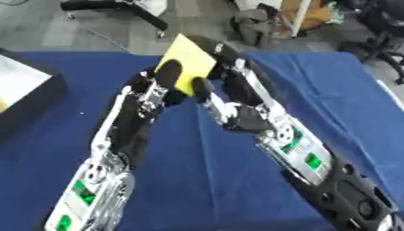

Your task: Pick up the objects with one hand, pass them to the other hand, and then place them into the box on the other side of the table.

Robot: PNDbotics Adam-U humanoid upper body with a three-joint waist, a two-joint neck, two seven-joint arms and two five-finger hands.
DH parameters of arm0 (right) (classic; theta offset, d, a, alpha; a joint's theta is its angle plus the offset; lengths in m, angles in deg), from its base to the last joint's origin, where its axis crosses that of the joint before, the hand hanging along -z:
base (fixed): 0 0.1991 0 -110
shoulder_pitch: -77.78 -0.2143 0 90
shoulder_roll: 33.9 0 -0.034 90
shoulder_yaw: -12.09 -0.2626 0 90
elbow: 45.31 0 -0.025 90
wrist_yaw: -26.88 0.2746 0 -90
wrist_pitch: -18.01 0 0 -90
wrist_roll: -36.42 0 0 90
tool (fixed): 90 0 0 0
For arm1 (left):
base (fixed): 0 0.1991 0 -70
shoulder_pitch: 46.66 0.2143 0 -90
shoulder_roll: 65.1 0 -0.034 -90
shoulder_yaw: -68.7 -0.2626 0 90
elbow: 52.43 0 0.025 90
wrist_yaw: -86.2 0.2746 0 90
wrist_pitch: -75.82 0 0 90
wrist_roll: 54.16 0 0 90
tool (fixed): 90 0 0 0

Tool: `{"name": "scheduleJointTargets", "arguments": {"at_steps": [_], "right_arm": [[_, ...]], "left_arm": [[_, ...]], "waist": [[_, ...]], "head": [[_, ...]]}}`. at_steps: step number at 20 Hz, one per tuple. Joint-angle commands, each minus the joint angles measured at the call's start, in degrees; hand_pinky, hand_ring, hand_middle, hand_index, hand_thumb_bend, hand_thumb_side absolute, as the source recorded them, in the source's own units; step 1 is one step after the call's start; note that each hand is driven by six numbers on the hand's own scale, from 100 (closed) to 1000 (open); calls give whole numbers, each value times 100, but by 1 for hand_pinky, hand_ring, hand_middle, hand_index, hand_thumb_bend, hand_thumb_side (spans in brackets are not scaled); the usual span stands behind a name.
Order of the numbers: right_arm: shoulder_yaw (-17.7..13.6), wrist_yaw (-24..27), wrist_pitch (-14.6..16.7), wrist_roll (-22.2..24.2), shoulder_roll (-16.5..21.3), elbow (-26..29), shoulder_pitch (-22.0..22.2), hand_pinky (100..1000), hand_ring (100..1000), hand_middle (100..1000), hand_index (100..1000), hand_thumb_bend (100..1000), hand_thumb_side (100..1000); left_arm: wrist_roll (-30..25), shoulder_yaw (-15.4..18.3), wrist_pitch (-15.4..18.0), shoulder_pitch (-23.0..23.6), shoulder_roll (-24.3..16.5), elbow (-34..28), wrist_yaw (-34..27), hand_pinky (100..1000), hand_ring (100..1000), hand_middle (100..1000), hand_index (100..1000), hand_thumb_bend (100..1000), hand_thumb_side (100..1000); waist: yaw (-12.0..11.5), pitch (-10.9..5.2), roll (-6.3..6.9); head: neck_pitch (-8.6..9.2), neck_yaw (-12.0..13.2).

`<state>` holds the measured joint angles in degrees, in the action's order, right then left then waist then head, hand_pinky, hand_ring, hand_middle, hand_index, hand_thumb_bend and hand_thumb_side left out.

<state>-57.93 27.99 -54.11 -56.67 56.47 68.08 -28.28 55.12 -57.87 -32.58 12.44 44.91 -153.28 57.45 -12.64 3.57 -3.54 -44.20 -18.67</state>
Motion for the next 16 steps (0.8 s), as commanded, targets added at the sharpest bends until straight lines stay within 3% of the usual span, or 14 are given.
{"name": "scheduleJointTargets", "arguments": {"at_steps": [1,6,10,12,16], "right_arm": [[-55,-88,32,46,22,121,-43,493,325,234,300,100,470],[-97,-126,45,117,17,121,-46,494,325,234,299,100,470],[-135,-183,85,114,14,121,-50,492,324,234,298,100,470],[-141,-208,108,108,11,121,-52,491,324,234,298,100,470],[-141,-228,128,108,10,121,-56,490,323,233,297,100,470]], "left_arm": [[-180,-113,-92,-142,58,-128,18,775,573,566,746,820,467],[-557,-206,-242,-167,32,-197,178,774,565,557,739,780,441],[-526,-195,-289,-190,53,-221,185,747,506,485,673,527,407],[-454,-191,-310,-195,63,-226,142,742,493,468,653,456,402],[-313,-199,-342,-195,75,-216,28,744,505,480,665,475,422]], "waist": [[18,-60,24],[26,-54,26],[27,-49,26],[28,-48,25],[28,-44,22]], "head": [[8,24],[8,31],[8,40],[8,36],[8,35]]}}
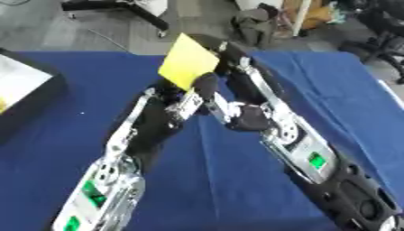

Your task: Pick up the objects with one hand, pass them to the other hand, and then place them into the box on the other side of the table.

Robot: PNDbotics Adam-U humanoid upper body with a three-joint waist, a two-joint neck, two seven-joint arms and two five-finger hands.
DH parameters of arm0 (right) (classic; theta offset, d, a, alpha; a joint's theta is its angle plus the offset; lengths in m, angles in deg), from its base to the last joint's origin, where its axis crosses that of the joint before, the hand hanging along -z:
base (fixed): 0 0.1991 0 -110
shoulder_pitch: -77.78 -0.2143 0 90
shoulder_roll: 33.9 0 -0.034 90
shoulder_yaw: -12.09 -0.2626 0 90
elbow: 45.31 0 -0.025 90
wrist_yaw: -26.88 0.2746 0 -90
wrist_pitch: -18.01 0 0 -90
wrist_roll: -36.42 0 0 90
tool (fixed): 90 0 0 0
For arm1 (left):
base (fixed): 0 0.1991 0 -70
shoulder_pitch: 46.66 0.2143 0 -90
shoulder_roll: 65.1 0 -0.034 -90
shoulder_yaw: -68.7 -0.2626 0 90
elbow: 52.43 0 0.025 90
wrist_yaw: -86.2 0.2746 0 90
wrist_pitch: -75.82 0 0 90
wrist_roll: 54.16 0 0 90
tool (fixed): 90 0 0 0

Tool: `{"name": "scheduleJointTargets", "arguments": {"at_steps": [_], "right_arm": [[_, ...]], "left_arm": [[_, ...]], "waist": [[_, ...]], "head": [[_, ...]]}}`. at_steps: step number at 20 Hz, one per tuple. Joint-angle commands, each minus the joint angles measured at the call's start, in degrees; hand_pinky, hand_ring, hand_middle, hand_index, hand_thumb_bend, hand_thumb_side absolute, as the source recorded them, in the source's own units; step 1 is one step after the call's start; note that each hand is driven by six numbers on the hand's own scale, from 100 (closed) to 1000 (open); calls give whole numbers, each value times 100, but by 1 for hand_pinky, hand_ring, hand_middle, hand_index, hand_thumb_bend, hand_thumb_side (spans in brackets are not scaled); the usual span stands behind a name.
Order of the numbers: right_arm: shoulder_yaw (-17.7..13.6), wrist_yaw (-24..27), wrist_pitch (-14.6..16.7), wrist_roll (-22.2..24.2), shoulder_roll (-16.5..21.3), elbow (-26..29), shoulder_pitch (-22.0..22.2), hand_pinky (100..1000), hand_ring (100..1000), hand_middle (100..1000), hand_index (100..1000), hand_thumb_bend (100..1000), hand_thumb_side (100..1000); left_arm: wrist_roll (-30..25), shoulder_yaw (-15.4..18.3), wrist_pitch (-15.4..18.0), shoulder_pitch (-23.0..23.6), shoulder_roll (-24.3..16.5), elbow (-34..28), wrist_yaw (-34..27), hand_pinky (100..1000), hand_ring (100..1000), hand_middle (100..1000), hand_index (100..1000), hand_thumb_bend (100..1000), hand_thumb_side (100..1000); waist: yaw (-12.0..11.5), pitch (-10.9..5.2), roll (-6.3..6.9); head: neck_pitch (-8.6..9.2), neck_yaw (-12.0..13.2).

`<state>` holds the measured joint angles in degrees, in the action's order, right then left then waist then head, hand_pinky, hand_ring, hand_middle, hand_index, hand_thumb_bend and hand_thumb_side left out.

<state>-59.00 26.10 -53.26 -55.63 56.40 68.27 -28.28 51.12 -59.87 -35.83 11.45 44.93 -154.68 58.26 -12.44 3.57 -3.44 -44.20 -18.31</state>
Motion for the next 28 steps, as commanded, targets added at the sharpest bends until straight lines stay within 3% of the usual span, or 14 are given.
{"name": "scheduleJointTargets", "arguments": {"at_steps": [1,10,14,18,23,24,28], "right_arm": [[-34,-40,47,7,17,102,-57,490,323,233,297,100,470],[-39,-47,54,36,7,102,-83,488,321,231,295,100,470],[-45,-50,59,39,2,102,-91,487,321,231,294,100,470],[-52,-58,66,35,-4,102,-98,486,320,231,285,100,470],[-59,-72,68,27,-16,102,-106,485,320,231,280,100,470],[-61,-76,69,25,-19,102,-108,485,320,231,280,100,470],[-70,-102,79,14,-32,102,-112,485,321,231,279,100,470]], "left_arm": [[117,1,-20,-93,76,-71,-81,745,510,486,670,491,432],[354,-10,55,-73,113,-10,-354,766,584,578,751,818,537],[386,-7,100,-71,118,-4,-409,769,593,590,760,847,539],[421,-6,116,-75,121,4,-435,765,586,578,743,783,534],[496,0,111,-79,124,14,-466,755,563,540,707,617,508],[519,2,110,-81,125,14,-475,755,563,540,707,617,508],[706,26,104,-89,133,20,-533,727,497,460,617,316,409]], "waist": [[8,-44,10],[4,-44,6],[5,-42,4],[10,-39,2],[16,-32,2],[18,-30,2],[25,-25,4]], "head": [[8,-4],[8,-5],[8,-4],[8,-1],[8,3],[8,5],[8,8]]}}
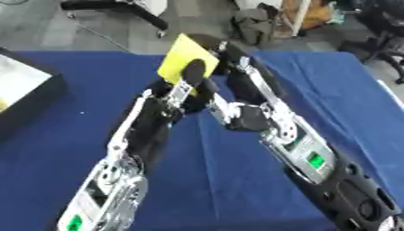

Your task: Pick up the objects with one hand, pass them to the other hand, and then place them into the box on the other side of the table.

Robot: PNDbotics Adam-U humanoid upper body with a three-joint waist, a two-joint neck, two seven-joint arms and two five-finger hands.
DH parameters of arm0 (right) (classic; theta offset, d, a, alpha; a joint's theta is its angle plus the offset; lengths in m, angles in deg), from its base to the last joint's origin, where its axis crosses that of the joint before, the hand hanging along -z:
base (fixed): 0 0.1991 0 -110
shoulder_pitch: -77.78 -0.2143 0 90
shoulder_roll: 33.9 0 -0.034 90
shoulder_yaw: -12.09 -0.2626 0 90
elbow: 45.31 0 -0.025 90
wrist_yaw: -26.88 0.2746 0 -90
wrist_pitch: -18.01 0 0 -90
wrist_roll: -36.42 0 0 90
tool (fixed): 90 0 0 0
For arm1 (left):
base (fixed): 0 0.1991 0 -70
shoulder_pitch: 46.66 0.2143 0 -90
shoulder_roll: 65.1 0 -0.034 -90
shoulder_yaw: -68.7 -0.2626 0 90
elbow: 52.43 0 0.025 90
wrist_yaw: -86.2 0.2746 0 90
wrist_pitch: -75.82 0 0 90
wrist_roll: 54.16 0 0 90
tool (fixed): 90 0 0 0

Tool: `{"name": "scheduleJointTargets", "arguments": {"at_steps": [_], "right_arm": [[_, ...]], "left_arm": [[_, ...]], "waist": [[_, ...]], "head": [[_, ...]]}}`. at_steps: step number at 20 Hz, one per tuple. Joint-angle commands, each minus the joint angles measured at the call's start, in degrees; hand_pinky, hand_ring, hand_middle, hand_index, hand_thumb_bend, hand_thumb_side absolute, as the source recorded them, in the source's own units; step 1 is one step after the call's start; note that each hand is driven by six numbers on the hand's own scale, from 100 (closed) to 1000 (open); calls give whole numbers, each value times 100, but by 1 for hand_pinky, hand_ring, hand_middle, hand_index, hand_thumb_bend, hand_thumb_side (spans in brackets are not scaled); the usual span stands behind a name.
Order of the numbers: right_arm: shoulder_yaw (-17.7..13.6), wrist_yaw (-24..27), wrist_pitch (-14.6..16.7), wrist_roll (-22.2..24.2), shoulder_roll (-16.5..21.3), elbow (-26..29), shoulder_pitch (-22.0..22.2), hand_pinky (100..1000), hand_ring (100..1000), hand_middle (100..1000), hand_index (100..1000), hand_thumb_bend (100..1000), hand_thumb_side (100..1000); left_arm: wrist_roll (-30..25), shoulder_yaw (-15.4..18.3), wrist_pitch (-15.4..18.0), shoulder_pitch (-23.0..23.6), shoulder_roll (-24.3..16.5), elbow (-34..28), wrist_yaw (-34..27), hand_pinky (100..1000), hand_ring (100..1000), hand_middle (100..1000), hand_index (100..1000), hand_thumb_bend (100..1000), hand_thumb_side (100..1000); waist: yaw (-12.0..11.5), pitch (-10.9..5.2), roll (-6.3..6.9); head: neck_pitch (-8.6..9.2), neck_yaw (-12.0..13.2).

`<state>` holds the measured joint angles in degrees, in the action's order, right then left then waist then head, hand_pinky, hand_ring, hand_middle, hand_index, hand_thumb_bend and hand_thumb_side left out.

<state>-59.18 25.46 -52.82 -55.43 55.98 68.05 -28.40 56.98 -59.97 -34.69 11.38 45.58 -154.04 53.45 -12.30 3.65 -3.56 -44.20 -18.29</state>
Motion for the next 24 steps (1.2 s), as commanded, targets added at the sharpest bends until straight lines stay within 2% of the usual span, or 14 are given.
{"name": "scheduleJointTargets", "arguments": {"at_steps": [1,2,6,9,12,14,19,21,24], "right_arm": [[-52,-44,37,-8,6,124,-99,485,321,231,280,100,470],[-54,-47,38,-8,2,124,-99,485,321,232,280,100,470],[-59,-33,45,-7,-11,124,-96,487,326,235,287,100,470],[-71,-26,96,1,-24,124,-81,504,351,265,330,100,470],[-97,-45,150,60,-66,124,-50,549,426,361,451,100,468],[-123,-16,136,110,-106,124,-37,576,464,410,490,100,458],[-223,184,180,160,-206,124,-33,659,558,562,611,100,564],[-258,256,240,170,-226,124,-27,712,622,661,734,100,657],[-280,330,304,222,-225,124,-20,800,746,811,894,100,697]], "left_arm": [[188,41,-12,-82,70,-39,-78,719,479,433,584,216,387],[261,45,-19,-82,73,-28,-115,711,461,402,548,151,372],[529,52,-37,-106,78,-22,-262,695,433,347,490,116,365],[721,71,-44,-159,73,-19,-348,689,425,320,461,106,362],[871,97,-41,-226,50,-17,-412,685,418,300,438,102,354],[933,116,-32,-241,33,-22,-434,684,417,296,434,102,353],[961,129,-15,-211,-22,-35,-433,683,416,290,429,105,346],[949,130,-9,-190,-29,-36,-423,682,417,290,428,107,344],[928,133,-2,-181,-30,-39,-416,682,418,289,428,110,342]], "waist": [[12,-32,17],[13,-31,18],[22,-26,22],[29,-23,26],[32,-20,33],[30,-17,37],[26,-18,43],[25,-19,43],[22,-18,44]], "head": [[8,7],[8,10],[8,12],[8,10],[8,-8],[8,-17],[8,-28],[8,-31],[8,-28]]}}
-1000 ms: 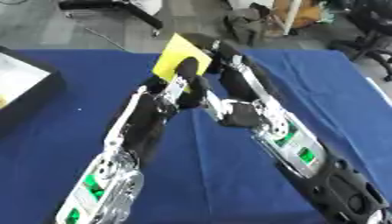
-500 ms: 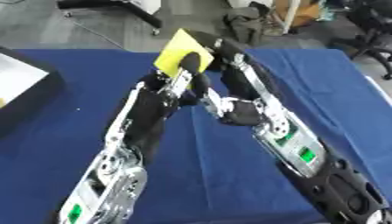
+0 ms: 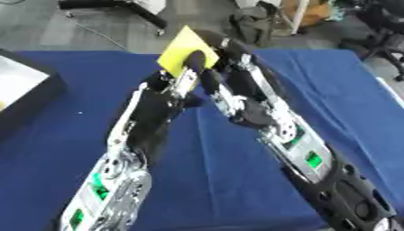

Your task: Pick up the objects with one hand, pass them to the other hand, and then place them into the box on the other side of the table.

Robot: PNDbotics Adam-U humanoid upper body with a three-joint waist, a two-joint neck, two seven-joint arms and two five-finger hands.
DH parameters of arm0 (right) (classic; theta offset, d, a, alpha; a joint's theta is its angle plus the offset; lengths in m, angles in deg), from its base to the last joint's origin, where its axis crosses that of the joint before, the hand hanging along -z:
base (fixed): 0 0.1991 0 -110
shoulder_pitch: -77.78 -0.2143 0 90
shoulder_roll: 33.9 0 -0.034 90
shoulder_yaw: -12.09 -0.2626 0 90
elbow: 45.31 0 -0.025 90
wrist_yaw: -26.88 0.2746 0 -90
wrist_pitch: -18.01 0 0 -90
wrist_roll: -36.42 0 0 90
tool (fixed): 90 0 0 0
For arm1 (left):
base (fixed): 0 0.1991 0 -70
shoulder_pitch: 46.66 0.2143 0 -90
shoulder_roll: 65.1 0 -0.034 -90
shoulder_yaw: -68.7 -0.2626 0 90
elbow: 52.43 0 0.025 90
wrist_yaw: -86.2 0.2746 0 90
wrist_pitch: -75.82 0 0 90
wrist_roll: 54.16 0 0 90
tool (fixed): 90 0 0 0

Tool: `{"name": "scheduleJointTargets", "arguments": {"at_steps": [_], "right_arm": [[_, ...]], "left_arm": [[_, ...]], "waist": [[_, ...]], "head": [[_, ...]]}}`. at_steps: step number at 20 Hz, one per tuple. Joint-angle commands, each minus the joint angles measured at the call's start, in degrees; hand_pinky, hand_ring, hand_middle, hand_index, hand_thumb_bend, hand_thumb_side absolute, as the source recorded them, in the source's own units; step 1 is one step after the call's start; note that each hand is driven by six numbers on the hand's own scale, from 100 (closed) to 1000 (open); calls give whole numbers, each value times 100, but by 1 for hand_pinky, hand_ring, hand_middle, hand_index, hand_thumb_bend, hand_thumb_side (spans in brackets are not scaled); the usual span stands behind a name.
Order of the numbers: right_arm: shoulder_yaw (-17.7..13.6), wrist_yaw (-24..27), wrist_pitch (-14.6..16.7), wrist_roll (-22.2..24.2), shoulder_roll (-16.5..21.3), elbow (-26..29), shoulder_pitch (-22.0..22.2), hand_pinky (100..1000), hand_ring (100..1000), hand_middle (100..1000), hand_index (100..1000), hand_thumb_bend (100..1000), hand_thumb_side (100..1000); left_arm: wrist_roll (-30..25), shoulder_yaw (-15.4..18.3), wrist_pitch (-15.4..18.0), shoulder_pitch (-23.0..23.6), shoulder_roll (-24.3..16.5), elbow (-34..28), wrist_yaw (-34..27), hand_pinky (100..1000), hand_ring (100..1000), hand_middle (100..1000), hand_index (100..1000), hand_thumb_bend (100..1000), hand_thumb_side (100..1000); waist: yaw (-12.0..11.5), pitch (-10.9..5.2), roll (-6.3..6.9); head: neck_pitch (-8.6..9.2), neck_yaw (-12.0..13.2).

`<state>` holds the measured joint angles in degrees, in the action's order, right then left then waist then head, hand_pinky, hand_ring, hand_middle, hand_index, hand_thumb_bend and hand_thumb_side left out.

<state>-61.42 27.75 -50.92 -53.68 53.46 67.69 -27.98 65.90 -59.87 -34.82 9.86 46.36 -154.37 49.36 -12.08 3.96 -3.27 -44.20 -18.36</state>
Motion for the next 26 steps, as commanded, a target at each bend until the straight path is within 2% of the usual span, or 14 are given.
{"name": "scheduleJointTargets", "arguments": {"at_steps": [1,2,6,16,19,24,26], "right_arm": [[-58,130,127,66,31,160,-61,819,776,843,918,100,702],[-62,153,134,79,37,160,-59,857,836,896,948,100,707],[-93,178,151,42,56,160,-61,909,901,939,975,100,709],[-162,-59,117,-461,59,160,-58,911,896,936,972,100,704],[-267,-193,62,-842,22,160,-42,901,886,926,962,100,705],[-429,-558,-125,-1837,-63,160,-23,907,893,927,958,100,708],[-444,-720,-208,-2099,-95,160,-13,909,895,925,955,100,707]], "left_arm": [[30,122,10,-28,-108,-5,-5,682,418,289,428,111,341],[25,121,8,-25,-107,-1,-2,682,418,289,428,112,341],[2,112,3,-20,-99,16,14,682,419,290,428,115,339],[-23,120,21,-6,-134,25,92,681,417,288,426,121,332],[-12,165,47,-1,-213,-22,106,681,417,289,427,119,330],[-20,227,28,34,-409,-253,60,681,416,289,427,118,327],[-10,255,4,52,-465,-337,37,681,416,289,426,119,327]], "waist": [[-1,-48,15],[-1,-47,15],[2,-45,13],[19,-33,13],[31,-29,17],[35,-15,19],[35,-13,20]], "head": [[8,-23],[8,-26],[8,-26],[8,-25],[8,-11],[8,-25],[8,-34]]}}
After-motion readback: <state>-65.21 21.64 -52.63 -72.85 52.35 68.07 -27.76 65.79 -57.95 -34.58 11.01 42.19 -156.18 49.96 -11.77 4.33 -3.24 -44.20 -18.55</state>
